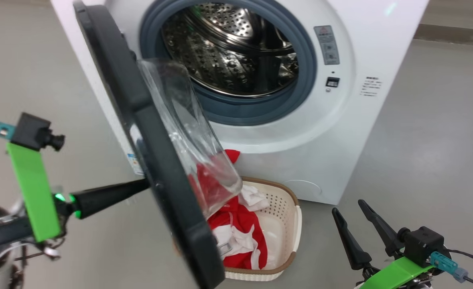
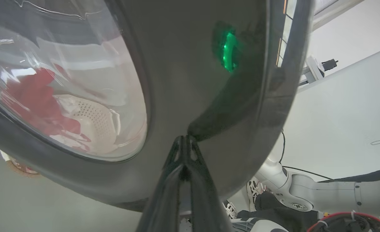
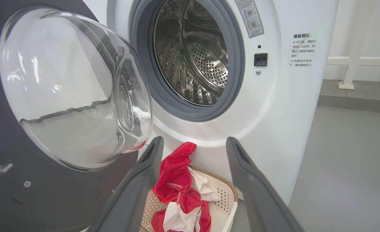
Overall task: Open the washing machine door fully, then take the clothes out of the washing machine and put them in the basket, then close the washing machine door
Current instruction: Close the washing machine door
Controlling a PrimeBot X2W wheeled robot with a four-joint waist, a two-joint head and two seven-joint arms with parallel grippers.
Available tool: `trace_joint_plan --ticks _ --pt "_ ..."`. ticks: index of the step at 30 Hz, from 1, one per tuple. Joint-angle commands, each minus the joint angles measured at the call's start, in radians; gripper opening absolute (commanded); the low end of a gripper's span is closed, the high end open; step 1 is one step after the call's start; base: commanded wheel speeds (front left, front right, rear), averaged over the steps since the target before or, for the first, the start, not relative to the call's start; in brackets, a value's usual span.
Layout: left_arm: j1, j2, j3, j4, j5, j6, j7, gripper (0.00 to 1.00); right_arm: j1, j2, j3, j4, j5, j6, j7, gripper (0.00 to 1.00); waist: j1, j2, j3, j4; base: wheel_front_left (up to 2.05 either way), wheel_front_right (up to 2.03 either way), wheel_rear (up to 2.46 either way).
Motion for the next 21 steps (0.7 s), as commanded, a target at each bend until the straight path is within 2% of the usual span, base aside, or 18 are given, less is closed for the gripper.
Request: trace_joint_plan --ticks 1,5,11,21 --pt "-0.054 0.010 0.017 -0.037 0.022 -0.007 -0.029 0.00 -0.003 -0.007 0.010 -0.026 -0.003 0.006 -0.006 1.00 -0.0001 0.0000 0.009 -0.039 0.00 0.00 0.00" --pt "-0.095 -0.040 -0.022 -0.022 0.066 -0.007 -0.130 0.00 -0.023 0.000 0.007 -0.030 -0.005 0.006 -0.006 1.00 -0.0001 0.0000 0.032 -0.092 0.00 0.00 0.00" --pt "-0.162 -0.082 -0.056 0.024 0.079 -0.007 -0.239 0.00 -0.051 0.007 0.002 -0.035 -0.007 0.006 -0.006 1.00 -0.0001 0.0000 0.076 -0.160 0.00 0.00 0.00" --pt "-0.278 -0.075 -0.126 0.098 0.119 -0.007 -0.363 0.00 -0.096 0.024 -0.007 -0.047 -0.011 0.006 -0.006 1.00 -0.0001 0.0000 0.158 -0.261 0.00 0.00 0.00"
